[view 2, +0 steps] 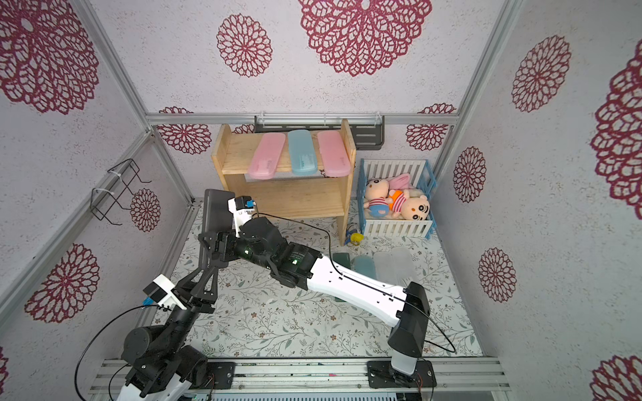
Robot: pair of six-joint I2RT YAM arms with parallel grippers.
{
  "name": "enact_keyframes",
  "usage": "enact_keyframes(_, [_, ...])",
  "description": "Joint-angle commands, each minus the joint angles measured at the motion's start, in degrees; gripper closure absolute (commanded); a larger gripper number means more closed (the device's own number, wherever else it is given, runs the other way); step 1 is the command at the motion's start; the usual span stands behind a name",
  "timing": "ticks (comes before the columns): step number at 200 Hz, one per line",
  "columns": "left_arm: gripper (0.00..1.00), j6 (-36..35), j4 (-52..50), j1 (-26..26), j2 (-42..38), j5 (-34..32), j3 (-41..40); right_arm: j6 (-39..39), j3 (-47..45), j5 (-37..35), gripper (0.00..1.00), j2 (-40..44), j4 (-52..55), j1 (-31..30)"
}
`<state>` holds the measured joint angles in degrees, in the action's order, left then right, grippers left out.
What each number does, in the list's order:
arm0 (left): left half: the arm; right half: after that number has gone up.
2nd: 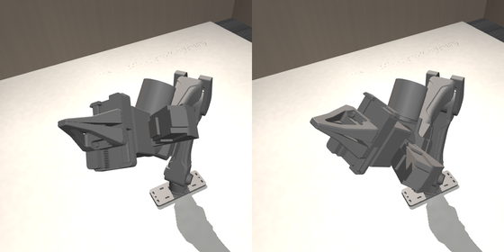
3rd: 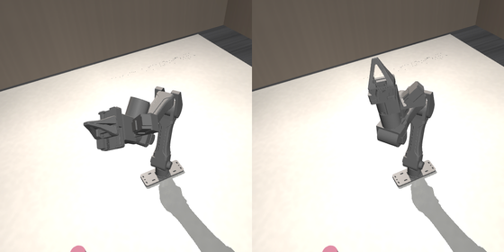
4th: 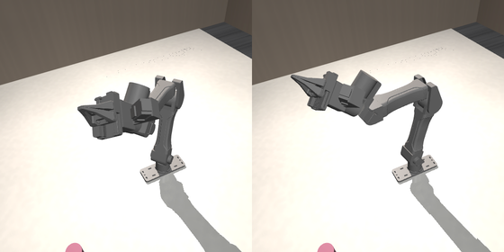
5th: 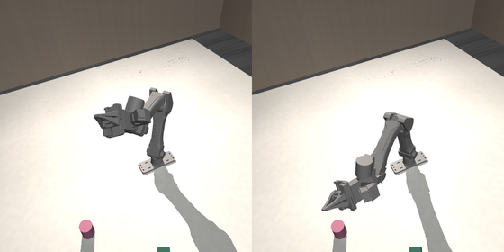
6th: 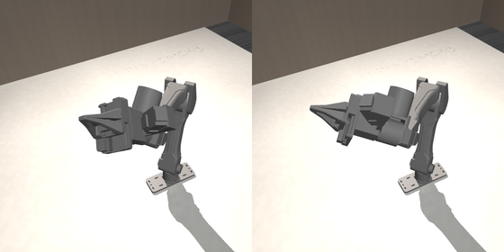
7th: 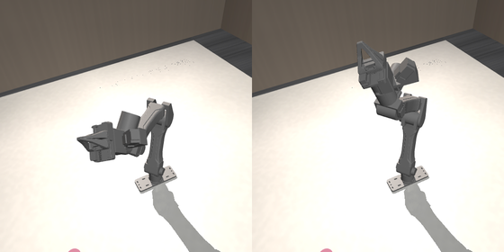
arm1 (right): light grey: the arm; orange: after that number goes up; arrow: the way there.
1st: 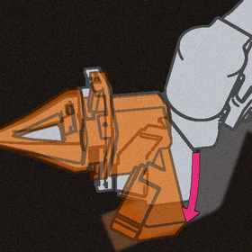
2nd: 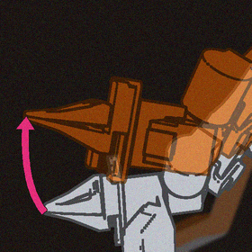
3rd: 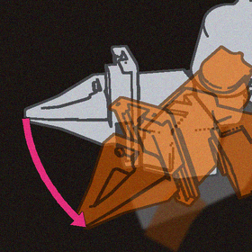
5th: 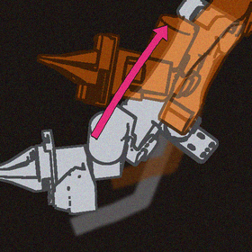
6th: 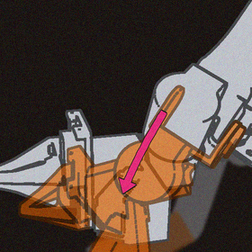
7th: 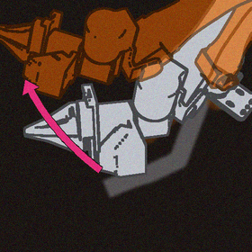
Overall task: Remove the pencil cases from the shelf
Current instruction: Place the pencil case at the center of the board.
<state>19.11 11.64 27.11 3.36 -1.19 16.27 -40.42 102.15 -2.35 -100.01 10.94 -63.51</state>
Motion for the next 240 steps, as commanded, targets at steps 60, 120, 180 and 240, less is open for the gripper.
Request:
enact_keyframes(60, [0.03,3.4,-10.0,0.3,-1.2,-9.5,6.9,7.9,-22.3,-1.4,0.33,12.7,12.7,9.7])
enact_keyframes(120, [0.03,10.0,-9.0,0.3,4.0,-12.7,6.4,9.9,-39.5,3.1,0.3,12.1,14.3,22.0])
enact_keyframes(180, [0.03,12.4,-6.8,0.3,7.8,-14.0,4.7,11.9,-37.5,2.3,0.28,2.7,14.2,25.3])
enact_keyframes(240, [0.03,12.8,-8.5,0.3,6.8,-16.8,4.1,10.7,-37.6,0.1,0.22,-1.4,14.4,25.9])
